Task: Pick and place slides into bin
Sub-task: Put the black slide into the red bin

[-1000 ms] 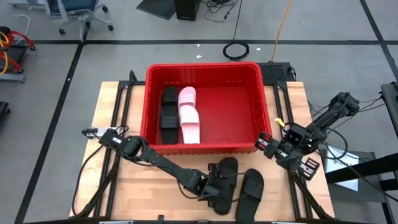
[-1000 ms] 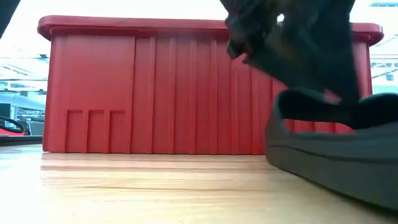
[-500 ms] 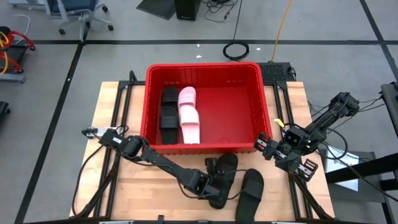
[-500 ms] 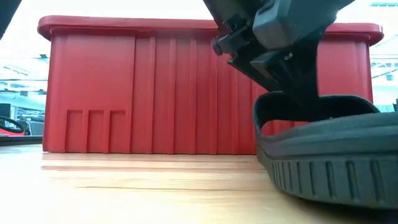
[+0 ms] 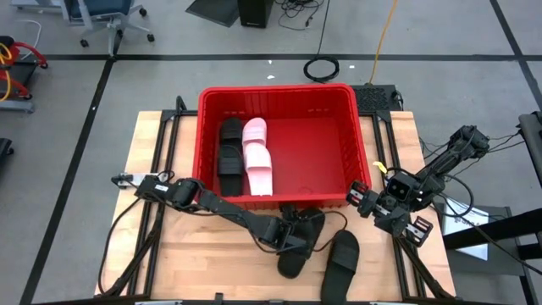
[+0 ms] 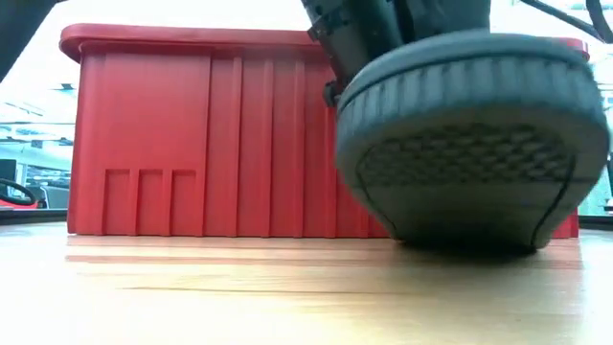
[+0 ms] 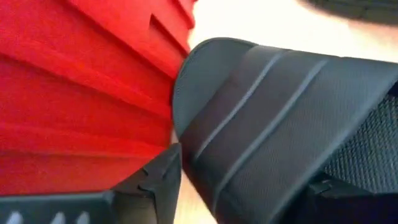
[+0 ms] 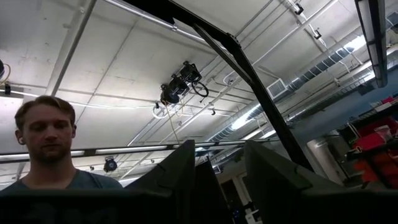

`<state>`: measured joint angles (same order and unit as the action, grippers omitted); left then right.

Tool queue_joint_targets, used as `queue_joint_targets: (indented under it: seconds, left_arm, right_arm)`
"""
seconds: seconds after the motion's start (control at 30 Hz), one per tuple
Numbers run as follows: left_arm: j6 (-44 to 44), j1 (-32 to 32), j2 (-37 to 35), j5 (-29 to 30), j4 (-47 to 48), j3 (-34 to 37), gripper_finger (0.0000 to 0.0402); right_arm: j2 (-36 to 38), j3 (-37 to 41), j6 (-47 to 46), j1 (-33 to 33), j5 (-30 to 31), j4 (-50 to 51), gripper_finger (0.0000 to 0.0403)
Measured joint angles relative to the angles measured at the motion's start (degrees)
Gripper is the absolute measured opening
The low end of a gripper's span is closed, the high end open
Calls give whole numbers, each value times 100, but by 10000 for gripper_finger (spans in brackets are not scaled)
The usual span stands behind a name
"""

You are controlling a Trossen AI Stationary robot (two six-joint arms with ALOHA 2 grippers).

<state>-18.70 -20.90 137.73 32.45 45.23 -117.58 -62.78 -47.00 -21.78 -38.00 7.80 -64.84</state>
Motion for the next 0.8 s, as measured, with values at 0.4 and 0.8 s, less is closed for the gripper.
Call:
queue_joint_targets:
  seconds: [0.4, 0.8]
  left_arm:
    - [-305, -13, -43, -919, -649, -2, 10]
    - [-566, -385, -46, -1659, -1120, 0, 9]
  right_arm:
    - [0, 2, 17, 4, 271, 3, 130]
    - [0, 2, 15, 2, 271, 2, 130]
